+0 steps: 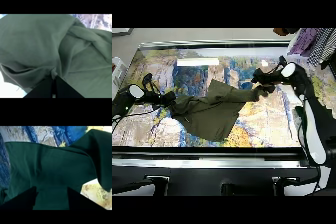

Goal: Fold the clothes and pants, and hang the long-sleeved shirts on hangers.

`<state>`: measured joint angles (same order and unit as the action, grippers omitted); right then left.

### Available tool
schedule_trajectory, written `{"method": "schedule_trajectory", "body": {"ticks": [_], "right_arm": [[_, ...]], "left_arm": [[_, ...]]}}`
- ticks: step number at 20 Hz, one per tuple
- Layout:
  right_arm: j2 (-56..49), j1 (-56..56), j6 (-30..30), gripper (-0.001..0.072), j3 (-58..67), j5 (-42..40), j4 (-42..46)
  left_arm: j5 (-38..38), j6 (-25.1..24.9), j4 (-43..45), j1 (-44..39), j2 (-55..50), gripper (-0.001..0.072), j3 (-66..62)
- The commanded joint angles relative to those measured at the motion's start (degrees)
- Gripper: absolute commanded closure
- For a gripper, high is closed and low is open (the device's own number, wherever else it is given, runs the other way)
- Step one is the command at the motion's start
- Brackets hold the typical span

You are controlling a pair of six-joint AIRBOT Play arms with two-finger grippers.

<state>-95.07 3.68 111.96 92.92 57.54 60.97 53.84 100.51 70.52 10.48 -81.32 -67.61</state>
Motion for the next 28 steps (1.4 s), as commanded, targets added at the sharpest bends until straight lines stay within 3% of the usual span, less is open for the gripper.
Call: {"method": "schedule_trajectory", "body": {"ticks": [1, 4, 6, 9, 13, 19, 22, 23, 25, 26, 28], "right_arm": [[3.39, -5.77, -14.49, 0.0237, 0.02, 12.41, -4.46], [5.11, -9.57, -19.98, 0.0216, -0.87, 25.53, -3.89], [5.77, -8.11, -20.81, 0.0215, -5.33, 26.40, -6.23], [5.90, -0.85, -21.31, 0.0214, -15.56, 21.38, -11.08], [5.88, 11.52, -20.44, 0.0214, -26.38, 13.16, -11.15], [5.29, 20.33, -11.39, 0.0215, -30.51, 0.96, -9.14], [3.45, 22.82, -7.50, 0.0227, -30.51, -0.94, -9.46], [2.99, 23.74, -7.56, 0.0278, -30.51, -1.31, -10.03], [3.02, 24.41, -7.54, 0.0627, -30.47, -1.46, -10.23], [3.52, 24.06, -7.69, 0.0687, -30.38, -1.31, -10.23], [6.32, 22.32, -7.78, 0.0687, -29.83, -1.49, -9.25]], "left_arm": [[0.13, 0.00, 0.04, 1.53, 0.07, 0.0693, 0.02], [1.40, -0.04, 0.07, 2.99, 0.59, 0.0692, 0.02], [2.05, -0.02, 0.04, 3.37, 0.59, 0.0692, 0.04], [2.03, 0.00, 0.07, 3.37, 0.52, 0.0692, 0.04], [2.05, -0.02, 0.07, 3.37, 0.46, 0.0692, 0.04], [2.03, 0.00, 0.07, 3.37, 0.46, 0.0692, 0.04], [2.05, 0.00, 0.07, 3.37, 0.46, 0.0692, 0.04], [2.05, 0.00, 0.04, 3.37, 0.46, 0.0692, 0.04], [2.10, 0.00, 0.04, 3.37, 0.48, 0.0692, 0.04], [2.21, 0.00, 0.04, 3.37, 0.55, 0.0692, 0.04], [2.78, 0.02, 0.04, 3.43, 1.38, 0.0692, -0.13]]}}
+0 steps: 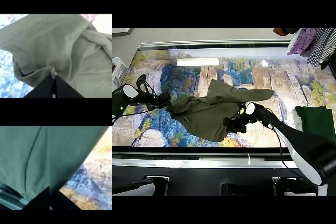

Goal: Fold the clothes and pants, and hang the long-sleeved shirts on hangers.

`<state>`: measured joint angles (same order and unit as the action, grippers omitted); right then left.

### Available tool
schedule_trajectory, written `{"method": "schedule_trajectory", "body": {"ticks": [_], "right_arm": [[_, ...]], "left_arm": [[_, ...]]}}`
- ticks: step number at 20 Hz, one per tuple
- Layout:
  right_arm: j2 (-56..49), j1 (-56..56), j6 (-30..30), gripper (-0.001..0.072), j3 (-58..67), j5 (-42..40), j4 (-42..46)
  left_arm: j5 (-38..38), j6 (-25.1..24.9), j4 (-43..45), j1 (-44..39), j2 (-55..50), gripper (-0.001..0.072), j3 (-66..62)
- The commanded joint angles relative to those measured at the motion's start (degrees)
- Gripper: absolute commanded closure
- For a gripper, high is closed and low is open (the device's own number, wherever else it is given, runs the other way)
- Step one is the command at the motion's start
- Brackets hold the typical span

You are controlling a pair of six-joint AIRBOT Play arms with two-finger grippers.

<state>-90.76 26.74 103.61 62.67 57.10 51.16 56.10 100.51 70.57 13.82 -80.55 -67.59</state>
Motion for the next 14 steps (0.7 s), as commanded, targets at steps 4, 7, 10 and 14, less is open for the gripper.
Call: {"method": "schedule_trajectory", "body": {"ticks": [4, 7, 10, 14], "right_arm": [[14.49, -9.90, -2.34, 0.0688, 7.41, 1.90, 3.54], [27.30, -17.51, -2.45, 0.0688, 15.85, 0.63, 6.19], [37.81, -23.08, -2.71, 0.0687, 24.28, -0.11, 10.71], [49.24, -25.59, -0.28, 0.0686, 30.12, -3.58, 22.03]], "left_arm": [[5.60, -0.04, 0.07, 2.21, 7.08, 0.0692, -6.51], [7.28, 0.00, 0.07, 5.68, 15.15, 0.0692, -14.01], [8.61, 0.00, 0.04, 8.76, 24.33, 0.0692, -21.03], [10.60, 0.46, 0.20, 10.49, 37.35, 0.0692, -24.55]]}}
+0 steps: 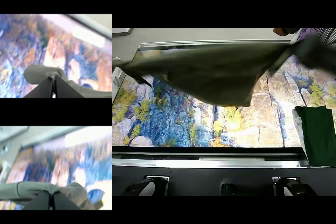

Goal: Fold the clothes and pants, and hang the long-sleeved shirts on hangers.

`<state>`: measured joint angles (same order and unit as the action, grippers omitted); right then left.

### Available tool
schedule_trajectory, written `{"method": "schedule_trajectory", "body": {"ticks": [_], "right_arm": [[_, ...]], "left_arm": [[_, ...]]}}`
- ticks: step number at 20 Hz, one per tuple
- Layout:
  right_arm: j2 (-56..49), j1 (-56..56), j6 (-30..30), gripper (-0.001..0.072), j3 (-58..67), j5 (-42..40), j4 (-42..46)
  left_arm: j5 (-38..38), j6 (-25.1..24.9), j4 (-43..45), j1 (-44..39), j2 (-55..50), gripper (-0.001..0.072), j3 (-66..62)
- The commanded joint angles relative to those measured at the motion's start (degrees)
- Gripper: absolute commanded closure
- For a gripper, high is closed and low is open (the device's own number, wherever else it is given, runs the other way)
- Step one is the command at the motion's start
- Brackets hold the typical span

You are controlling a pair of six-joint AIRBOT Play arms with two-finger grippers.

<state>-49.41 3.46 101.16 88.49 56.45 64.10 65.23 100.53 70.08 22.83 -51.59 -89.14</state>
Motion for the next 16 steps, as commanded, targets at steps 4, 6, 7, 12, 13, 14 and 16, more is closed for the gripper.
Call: {"method": "schedule_trajectory", "body": {"ticks": [4, 6, 7, 12, 13, 14, 16], "right_arm": [[12.33, -2.32, 12.39, 0.0686, 4.42, -3.96, 20.13], [10.14, -2.32, 14.93, 0.0686, 4.42, -3.65, 21.24], [8.07, -2.32, 17.20, 0.0686, 4.39, -3.23, 21.07], [-11.93, -2.19, 13.86, 0.0686, 4.39, -1.27, 5.33], [-17.40, -2.19, 10.75, 0.0685, 4.39, -2.08, 0.02], [-22.62, -1.75, 7.76, 0.0685, 4.39, -3.17, -4.13], [-33.24, 0.57, 5.29, 0.0685, 4.39, -6.62, -7.04]], "left_arm": [[1.46, 3.93, 1.11, 1.49, 16.33, 0.0693, -2.99], [1.46, 4.09, 1.07, 1.49, 16.17, 0.0693, -2.95], [1.49, 4.09, 1.03, 1.46, 15.06, 0.0693, -2.97], [2.08, -1.55, -1.25, -1.64, 1.73, 0.0693, -0.74], [2.27, -1.75, -0.76, -2.75, -2.47, 0.0693, 0.28], [2.32, -1.68, -0.39, -3.41, -6.60, 0.0693, 1.16], [2.29, -1.49, -0.44, -3.65, -16.11, 0.0693, 2.16]]}}
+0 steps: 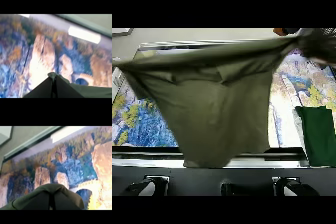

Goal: Fold the clothes and pants, and hang the long-sleeved shirts on hangers.

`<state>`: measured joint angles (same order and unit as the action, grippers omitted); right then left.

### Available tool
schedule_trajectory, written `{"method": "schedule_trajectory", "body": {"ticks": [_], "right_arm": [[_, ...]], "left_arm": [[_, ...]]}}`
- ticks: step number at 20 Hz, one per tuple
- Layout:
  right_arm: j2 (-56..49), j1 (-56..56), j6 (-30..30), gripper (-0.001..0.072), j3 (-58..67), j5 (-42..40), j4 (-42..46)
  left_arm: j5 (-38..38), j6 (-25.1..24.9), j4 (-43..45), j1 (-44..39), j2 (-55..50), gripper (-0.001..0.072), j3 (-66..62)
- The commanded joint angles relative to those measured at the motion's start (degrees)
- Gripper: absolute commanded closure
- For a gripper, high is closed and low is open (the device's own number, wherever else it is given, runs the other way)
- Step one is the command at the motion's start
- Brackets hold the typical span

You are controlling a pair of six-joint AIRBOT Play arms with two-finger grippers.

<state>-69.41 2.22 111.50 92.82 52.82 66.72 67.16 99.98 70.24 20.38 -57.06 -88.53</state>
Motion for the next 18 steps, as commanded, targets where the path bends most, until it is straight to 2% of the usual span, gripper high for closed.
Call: {"method": "schedule_trajectory", "body": {"ticks": [1, 4, 7, 8, 10, 12, 13, 14, 15, 18], "right_arm": [[-18.40, 3.45, -5.05, 0.0685, 0.07, -4.87, -10.54], [-30.27, 9.05, -5.05, 0.0685, 0.07, -8.46, -11.67], [-37.07, 13.55, -5.01, 0.0684, 0.07, -8.28, -11.80], [-38.18, 14.19, -5.01, 0.0682, 0.07, -7.78, -11.78], [-38.77, 14.36, -4.52, 0.0619, 0.09, -6.36, -11.82], [-37.11, 12.22, -4.87, 0.0599, 0.09, -3.06, -11.76], [-35.50, 10.14, -6.34, 0.0409, 0.09, -0.07, -11.74], [-33.59, 7.61, -9.18, 0.0153, 0.09, 3.48, -11.74], [-31.30, 4.44, -13.38, 0.0124, 0.09, 8.22, -11.28], [-25.03, -5.66, -20.13, 0.0129, 0.00, 23.85, -4.59]], "left_arm": [[0.39, -0.94, -0.61, -1.20, -14.99, 0.0693, 1.55], [0.37, -0.96, -1.03, -1.99, -26.45, 0.0692, 1.55], [-0.13, -0.98, -0.98, -4.44, -34.51, 0.0692, 1.53], [-0.66, -0.96, -0.98, -5.20, -36.13, 0.0692, 1.53], [-1.57, -0.96, -0.98, -6.67, -38.10, 0.0692, 1.51], [-1.99, -0.98, -0.96, -7.37, -38.21, 0.0692, 1.51], [-1.95, -0.98, -0.96, -7.39, -37.99, 0.0692, 1.49], [-1.60, -0.98, -0.96, -7.34, -37.68, 0.0692, 1.33], [-1.53, -0.98, -0.96, -7.19, -37.33, 0.0692, 1.33], [-1.33, -1.01, -0.96, -7.15, -36.00, 0.0692, 1.36]]}}
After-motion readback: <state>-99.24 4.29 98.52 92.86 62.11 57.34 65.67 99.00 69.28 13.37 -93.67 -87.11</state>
